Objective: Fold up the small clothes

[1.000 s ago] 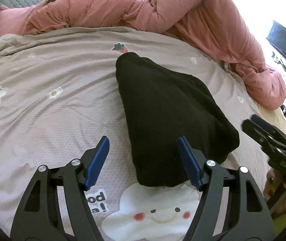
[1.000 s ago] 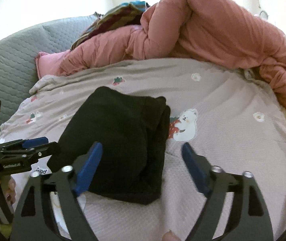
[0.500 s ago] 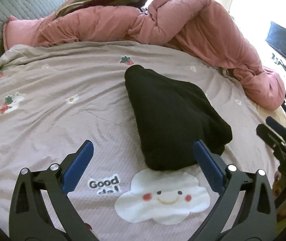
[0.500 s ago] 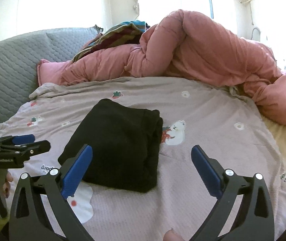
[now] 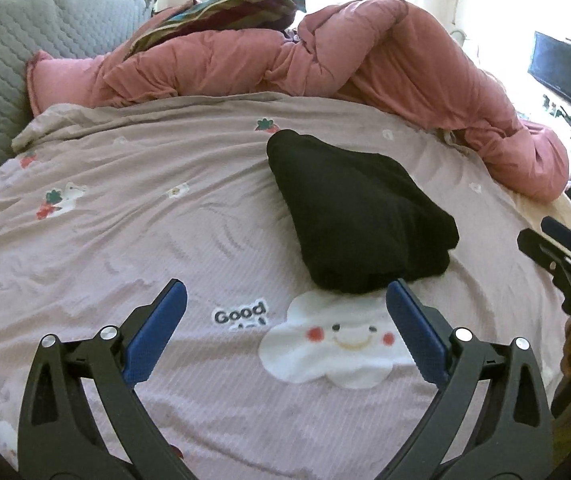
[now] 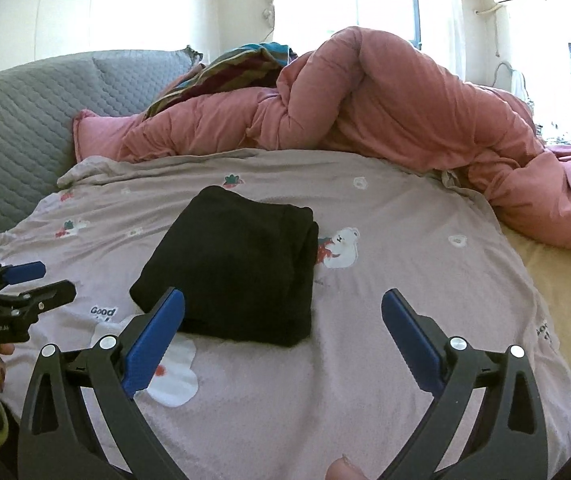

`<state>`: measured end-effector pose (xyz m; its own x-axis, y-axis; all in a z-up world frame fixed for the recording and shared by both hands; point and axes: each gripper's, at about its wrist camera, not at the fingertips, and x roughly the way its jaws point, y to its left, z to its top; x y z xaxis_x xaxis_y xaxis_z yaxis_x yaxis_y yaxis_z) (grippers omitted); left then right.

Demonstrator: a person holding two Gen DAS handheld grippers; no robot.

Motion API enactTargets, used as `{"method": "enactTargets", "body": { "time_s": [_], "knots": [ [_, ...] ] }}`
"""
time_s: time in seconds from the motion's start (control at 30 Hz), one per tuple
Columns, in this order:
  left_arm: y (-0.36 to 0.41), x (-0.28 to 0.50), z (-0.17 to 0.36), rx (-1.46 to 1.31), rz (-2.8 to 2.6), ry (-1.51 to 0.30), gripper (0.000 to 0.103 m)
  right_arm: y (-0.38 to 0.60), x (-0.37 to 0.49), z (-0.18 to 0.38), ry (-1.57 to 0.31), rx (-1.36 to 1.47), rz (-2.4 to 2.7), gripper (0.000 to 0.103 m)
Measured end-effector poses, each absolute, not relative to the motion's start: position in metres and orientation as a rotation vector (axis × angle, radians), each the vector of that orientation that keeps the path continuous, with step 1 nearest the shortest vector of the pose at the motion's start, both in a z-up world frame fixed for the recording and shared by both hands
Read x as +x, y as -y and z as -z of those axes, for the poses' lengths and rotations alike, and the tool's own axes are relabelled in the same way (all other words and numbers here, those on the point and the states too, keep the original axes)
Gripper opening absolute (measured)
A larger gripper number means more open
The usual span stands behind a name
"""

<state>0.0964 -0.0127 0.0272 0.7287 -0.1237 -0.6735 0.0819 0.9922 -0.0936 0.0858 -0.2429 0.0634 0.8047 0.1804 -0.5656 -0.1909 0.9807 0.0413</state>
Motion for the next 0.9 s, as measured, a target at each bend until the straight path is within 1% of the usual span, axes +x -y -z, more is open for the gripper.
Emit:
{"method": "enactTargets", "body": {
  "time_s": [0.27, 0.4, 0.5, 0.73, 0.9],
  "knots": [
    [0.007, 0.072, -0.019, -0.059, 0.098, -0.756, 0.094, 0.235, 0.064, -0.063, -0.602, -0.011, -0.197, 0.098],
    [0.006, 0.059, -0.006, -0.066, 0.102, -0.770, 0.094, 0.231, 0.054, -0.055, -0.623, -0.030, -0.201, 0.098],
    [0.008, 0.057, 0.002, -0.063, 0.101, -0.782, 0.094, 0.230, 0.044, -0.046, -0.622, -0.035, -0.185, 0.098],
    [0.006, 0.057, 0.015, -0.073, 0.089, -0.811, 0.094, 0.231, 0.042, -0.022, -0.700, 0.001, -0.167, 0.098],
    [0.007, 0.057, 0.017, -0.073, 0.088, -0.821, 0.094, 0.229, 0.045, -0.016, -0.721, 0.009, -0.168, 0.098]
  ]
}}
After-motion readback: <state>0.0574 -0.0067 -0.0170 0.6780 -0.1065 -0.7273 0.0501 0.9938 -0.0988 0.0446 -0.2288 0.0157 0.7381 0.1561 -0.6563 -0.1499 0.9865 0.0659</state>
